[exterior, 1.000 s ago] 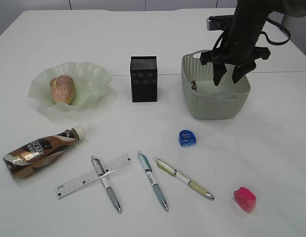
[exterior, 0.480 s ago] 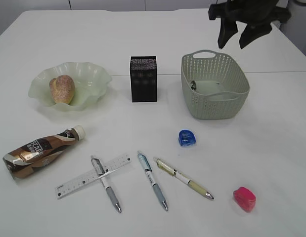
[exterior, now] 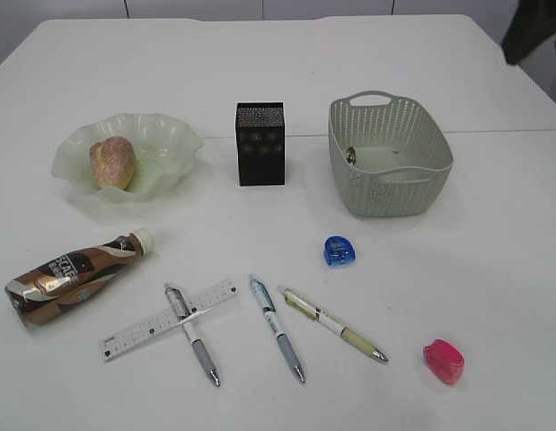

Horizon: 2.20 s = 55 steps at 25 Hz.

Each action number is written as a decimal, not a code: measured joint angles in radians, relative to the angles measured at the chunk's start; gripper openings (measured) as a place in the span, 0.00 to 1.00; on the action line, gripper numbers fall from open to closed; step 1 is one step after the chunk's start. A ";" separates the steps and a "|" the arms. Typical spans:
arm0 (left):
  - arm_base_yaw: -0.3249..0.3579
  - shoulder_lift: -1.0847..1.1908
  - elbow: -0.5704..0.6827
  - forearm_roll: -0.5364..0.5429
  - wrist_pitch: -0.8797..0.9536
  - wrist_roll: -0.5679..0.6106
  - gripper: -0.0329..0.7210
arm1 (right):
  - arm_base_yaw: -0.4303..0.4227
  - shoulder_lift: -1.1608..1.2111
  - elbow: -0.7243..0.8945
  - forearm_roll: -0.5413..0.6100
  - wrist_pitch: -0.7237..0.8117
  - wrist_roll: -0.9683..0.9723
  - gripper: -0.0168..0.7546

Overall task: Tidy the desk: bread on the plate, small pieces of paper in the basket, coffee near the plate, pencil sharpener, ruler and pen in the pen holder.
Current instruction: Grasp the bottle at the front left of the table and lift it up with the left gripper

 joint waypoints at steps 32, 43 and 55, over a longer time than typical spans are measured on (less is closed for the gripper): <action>-0.249 0.813 0.002 0.428 -0.203 0.210 0.67 | 0.000 -0.602 0.677 -0.018 0.004 -0.002 0.56; -0.251 1.049 -0.085 0.402 -0.269 0.215 0.71 | 0.000 -0.602 0.679 -0.018 0.004 -0.003 0.56; -0.251 1.134 -0.093 0.345 -0.263 0.239 0.71 | 0.000 -0.602 0.679 -0.044 0.004 -0.003 0.56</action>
